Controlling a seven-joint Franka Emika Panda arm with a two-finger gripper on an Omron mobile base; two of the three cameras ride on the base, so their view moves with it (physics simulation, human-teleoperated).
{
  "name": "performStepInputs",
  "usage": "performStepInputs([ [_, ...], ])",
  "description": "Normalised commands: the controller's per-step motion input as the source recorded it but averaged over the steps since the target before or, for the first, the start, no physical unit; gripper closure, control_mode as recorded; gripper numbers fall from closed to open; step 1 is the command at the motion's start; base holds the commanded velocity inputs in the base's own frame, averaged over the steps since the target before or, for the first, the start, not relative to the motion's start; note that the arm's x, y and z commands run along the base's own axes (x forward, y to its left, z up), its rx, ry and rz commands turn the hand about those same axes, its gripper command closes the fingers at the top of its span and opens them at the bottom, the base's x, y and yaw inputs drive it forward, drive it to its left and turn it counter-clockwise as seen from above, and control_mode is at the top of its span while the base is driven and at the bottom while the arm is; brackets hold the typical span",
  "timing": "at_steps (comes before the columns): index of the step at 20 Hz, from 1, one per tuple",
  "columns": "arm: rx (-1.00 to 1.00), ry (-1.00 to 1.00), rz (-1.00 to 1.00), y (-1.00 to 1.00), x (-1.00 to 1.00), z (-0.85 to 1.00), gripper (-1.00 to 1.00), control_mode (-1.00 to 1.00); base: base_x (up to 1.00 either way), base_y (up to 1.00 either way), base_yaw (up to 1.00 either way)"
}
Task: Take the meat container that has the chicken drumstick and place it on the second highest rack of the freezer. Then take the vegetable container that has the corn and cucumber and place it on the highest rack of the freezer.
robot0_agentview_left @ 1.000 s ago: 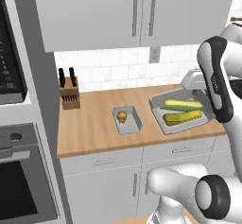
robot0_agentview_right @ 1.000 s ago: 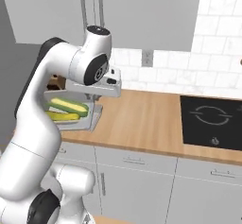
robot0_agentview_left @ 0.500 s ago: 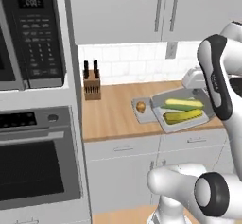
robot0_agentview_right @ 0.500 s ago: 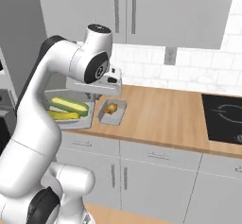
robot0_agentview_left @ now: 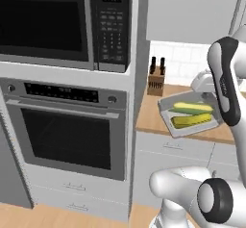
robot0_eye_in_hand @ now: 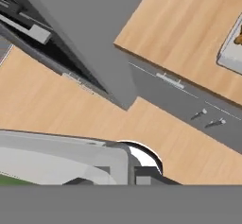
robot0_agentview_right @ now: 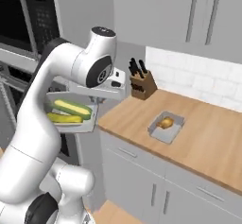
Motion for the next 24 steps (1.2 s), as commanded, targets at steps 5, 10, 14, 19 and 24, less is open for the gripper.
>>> performStepInputs([
  [5,0.00,0.00,0.00,0.00,0.00,0.00,1.00,1.00,0.00,0.46,0.85],
  [10,0.00,0.00,0.00,0.00,0.00,0.00,1.00,1.00,0.12,0.54,0.88],
  [14,0.00,0.00,0.00,0.00,0.00,0.00,1.00,1.00,0.54,0.64,0.77],
  [19,0.00,0.00,0.00,0.00,0.00,0.00,1.00,1.00,0.94,0.67,0.39],
  [24,0.00,0.00,0.00,0.00,0.00,0.00,1.00,1.00,1.00,0.81,0.02],
])
